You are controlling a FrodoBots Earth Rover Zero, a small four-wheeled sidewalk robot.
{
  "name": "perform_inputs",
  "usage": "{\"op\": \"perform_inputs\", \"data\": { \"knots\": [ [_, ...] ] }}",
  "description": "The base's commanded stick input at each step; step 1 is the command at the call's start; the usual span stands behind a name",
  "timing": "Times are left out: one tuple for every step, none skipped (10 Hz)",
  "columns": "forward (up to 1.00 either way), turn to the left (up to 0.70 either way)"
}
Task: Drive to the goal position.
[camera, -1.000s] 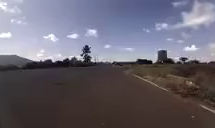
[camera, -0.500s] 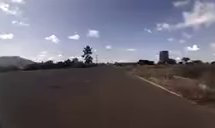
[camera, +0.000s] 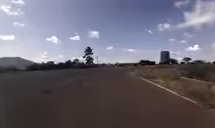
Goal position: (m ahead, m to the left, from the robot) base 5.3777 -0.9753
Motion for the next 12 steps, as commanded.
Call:
{"op": "perform_inputs", "data": {
  "knots": [
    [0.85, -0.32],
    [0.85, -0.32],
    [0.85, -0.29],
    [0.85, 0.02],
    [0.85, 0.02],
    [0.85, 0.02],
    [0.85, 0.02],
    [0.85, 0.02],
    [0.85, 0.02],
    [0.85, 0.02],
    [0.85, 0.02],
    [0.85, 0.02]
  ]
}}
